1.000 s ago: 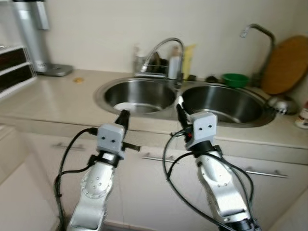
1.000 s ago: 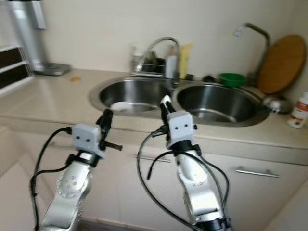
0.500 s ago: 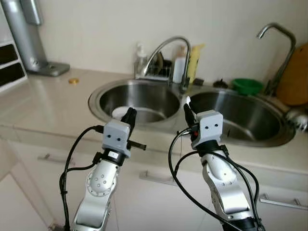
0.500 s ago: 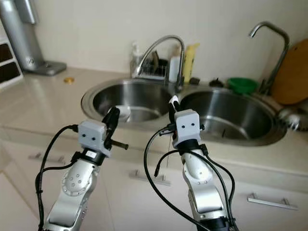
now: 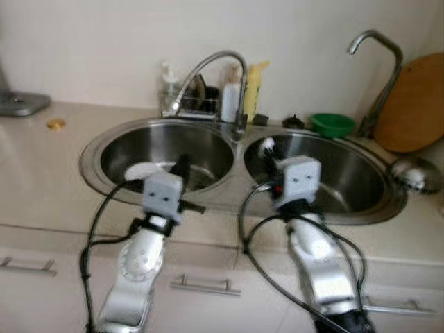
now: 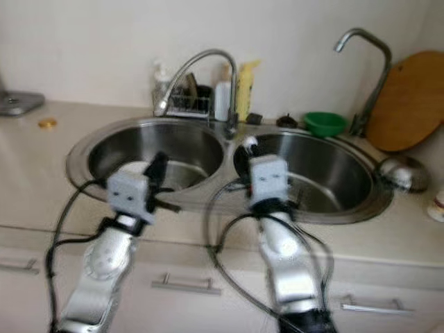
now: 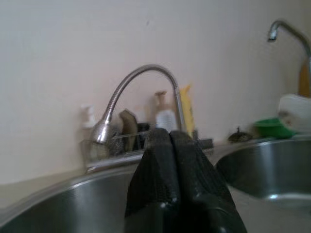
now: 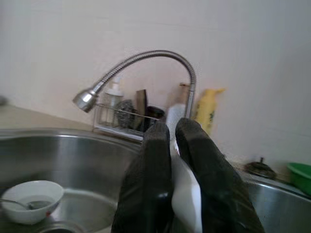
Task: Kitchen organization
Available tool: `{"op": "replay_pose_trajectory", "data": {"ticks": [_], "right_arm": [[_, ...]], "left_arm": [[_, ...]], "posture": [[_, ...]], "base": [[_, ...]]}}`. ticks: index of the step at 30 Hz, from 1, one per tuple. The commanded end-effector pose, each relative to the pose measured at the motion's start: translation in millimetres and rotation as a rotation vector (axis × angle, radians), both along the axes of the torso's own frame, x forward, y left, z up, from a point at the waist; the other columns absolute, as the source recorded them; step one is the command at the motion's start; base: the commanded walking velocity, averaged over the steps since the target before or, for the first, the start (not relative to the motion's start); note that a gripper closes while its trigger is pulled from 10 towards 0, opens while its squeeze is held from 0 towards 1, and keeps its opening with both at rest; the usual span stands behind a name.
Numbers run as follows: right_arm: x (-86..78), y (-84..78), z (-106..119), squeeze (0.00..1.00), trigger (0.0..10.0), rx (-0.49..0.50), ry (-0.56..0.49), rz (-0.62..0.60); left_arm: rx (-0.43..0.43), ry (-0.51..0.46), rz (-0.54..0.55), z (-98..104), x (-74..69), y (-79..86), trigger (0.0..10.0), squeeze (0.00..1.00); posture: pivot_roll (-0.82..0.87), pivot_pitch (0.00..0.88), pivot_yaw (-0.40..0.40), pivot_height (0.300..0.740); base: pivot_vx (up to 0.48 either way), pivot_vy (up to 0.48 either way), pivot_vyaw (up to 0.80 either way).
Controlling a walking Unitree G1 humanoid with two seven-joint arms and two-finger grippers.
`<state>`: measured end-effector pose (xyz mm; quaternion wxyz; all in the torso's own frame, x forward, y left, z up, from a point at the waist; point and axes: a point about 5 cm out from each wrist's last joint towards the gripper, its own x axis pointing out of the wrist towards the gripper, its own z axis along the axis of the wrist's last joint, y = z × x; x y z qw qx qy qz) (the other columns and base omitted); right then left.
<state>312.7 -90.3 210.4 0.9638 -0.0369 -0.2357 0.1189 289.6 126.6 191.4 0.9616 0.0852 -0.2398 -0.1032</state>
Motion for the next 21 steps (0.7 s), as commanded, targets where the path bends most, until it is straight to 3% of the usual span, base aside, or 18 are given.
{"op": "replay_pose_trajectory", "data": {"ticks": [1, 14, 18, 19, 21], "right_arm": [[1.6, -8.8, 2, 0.0, 10.0, 0.001, -0.012, -0.037], [22.6, -14.0, -8, 0.0, 10.0, -0.011, 0.135, -0.047], [35.1, -9.7, -15, 0.0, 10.0, 0.034, 0.242, 0.006], [45.7, -7.3, -23, 0.0, 10.0, 0.112, 0.349, 0.034], [53.6, -3.3, -29, 0.0, 10.0, 0.122, 0.417, 0.054]], "left_arm": [[-0.003, -0.003, -0.023, 1, -0.6, -6.7, 10.0, 0.0], [-0.011, 0.0, -0.023, 0, -0.3, -9.2, 10.0, 0.0], [-0.015, 0.012, -0.02, -2, 1.3, -10.4, 10.0, 0.0], [-0.013, 0.017, -0.025, -3, 2.0, -11.8, 10.0, 0.0], [-0.01, 0.018, -0.027, -3, 2.5, -12.8, 10.0, 0.0]], "posture": [[0.06, 0.0, -0.034, 0.74], [0.06, 0.0, -0.042, 0.74], [0.05, 0.0, -0.04, 0.74], [0.06, 0.0, -0.04, 0.74], [0.07, 0.0, -0.041, 0.74]], "base": [[0.0, 0.0, -0.51], [0.0, 0.0, -0.23], [0.0, 0.0, 0.0], [0.0, 0.0, 0.0], [0.0, 0.0, 0.0]]}}
